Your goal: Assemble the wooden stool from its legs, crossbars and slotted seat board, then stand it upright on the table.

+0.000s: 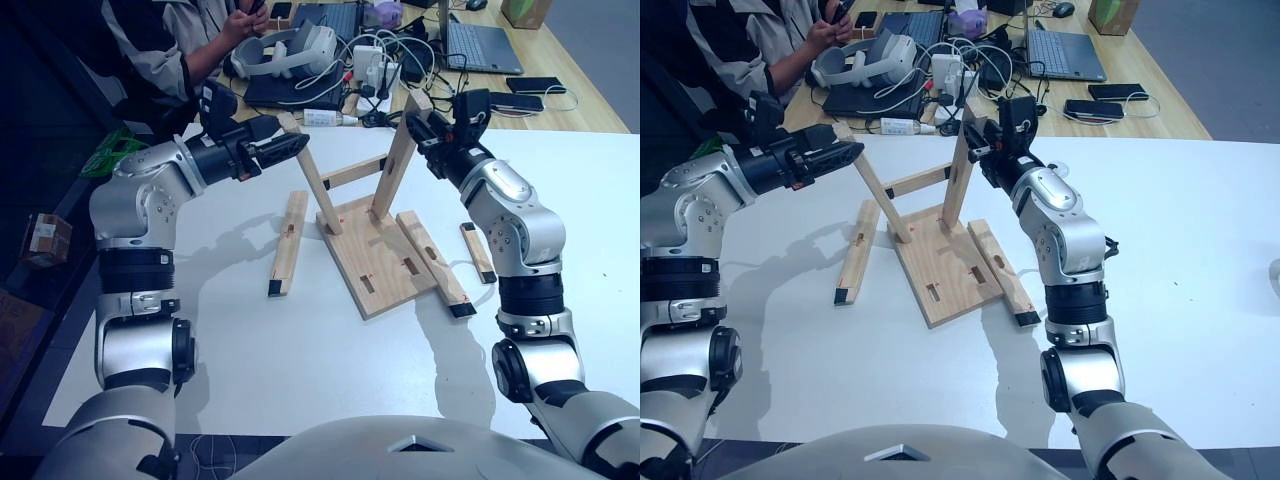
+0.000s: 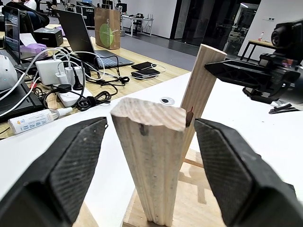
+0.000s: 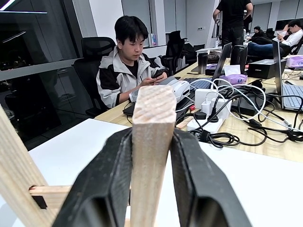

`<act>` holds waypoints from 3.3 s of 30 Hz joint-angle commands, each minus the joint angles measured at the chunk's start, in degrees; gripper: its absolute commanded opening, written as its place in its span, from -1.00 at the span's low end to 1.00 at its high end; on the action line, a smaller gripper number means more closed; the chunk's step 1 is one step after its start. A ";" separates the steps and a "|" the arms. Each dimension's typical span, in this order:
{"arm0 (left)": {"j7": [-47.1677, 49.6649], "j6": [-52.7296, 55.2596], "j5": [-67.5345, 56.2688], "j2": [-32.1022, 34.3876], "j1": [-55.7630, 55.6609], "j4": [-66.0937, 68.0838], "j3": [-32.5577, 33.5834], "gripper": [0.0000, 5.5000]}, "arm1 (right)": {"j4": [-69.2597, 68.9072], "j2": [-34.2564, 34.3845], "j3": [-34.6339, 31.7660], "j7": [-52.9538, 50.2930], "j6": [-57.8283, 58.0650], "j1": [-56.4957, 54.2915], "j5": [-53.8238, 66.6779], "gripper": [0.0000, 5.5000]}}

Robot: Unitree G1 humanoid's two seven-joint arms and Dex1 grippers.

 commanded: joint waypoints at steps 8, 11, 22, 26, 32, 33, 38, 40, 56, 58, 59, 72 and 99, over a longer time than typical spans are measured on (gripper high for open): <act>-2.75 -1.79 -0.15 1.18 3.49 -4.12 -2.55 0.22 | 5.97 -2.22 -0.09 1.82 3.11 1.61 -1.12 -0.59; -2.47 -2.06 0.13 1.30 5.35 -5.96 -3.25 0.22 | 6.78 -2.50 -0.77 1.93 2.98 1.55 -1.11 -0.59; 3.12 -2.04 0.31 0.15 9.47 -9.73 -2.82 0.22 | 7.56 -2.93 -1.32 2.73 2.22 1.85 -1.25 -0.59; 5.31 -2.52 1.96 -0.24 6.19 -5.82 -3.64 0.22 | 6.91 -2.71 -0.55 3.32 2.12 2.03 -1.28 -0.59; 5.23 -3.41 0.95 -1.08 4.14 -2.62 -2.56 0.17 | 6.27 -2.86 0.24 4.49 2.15 2.36 -1.29 -0.62; 4.93 -3.40 0.52 -1.32 3.81 -2.37 -2.50 0.11 | 6.19 -2.86 0.39 4.77 2.15 2.45 -1.25 -0.62; 4.91 -3.84 -0.70 -3.20 0.84 -0.24 -2.14 -0.15 | 5.37 -2.69 1.15 5.36 2.26 3.22 -1.15 -0.62; 4.89 -4.15 -0.69 -3.35 0.18 0.55 -2.06 -0.22 | 5.34 -2.72 1.38 5.48 2.24 3.28 -1.14 -0.62; 2.15 -4.01 2.28 -1.75 -2.12 3.23 -5.34 -0.23 | 6.70 -2.88 1.53 6.40 0.98 2.31 -2.12 -0.62; 2.29 -3.99 2.48 -1.89 -2.35 3.77 -5.42 -0.23 | 7.03 -2.73 1.58 6.45 0.72 2.10 -2.15 -0.62; 2.67 -4.32 2.70 -2.06 -2.53 4.11 -5.30 -0.23 | 7.16 -2.67 1.62 6.46 0.62 2.02 -2.15 -0.62; 0.81 -5.02 1.05 -4.71 -6.47 8.47 -3.98 0.20 | 7.98 -2.76 2.04 7.56 0.15 1.41 -2.41 -0.62; -3.41 -8.24 3.83 -2.87 -2.33 6.72 -8.45 -0.27 | 18.49 -4.10 -6.29 16.08 0.19 -10.30 4.23 -0.43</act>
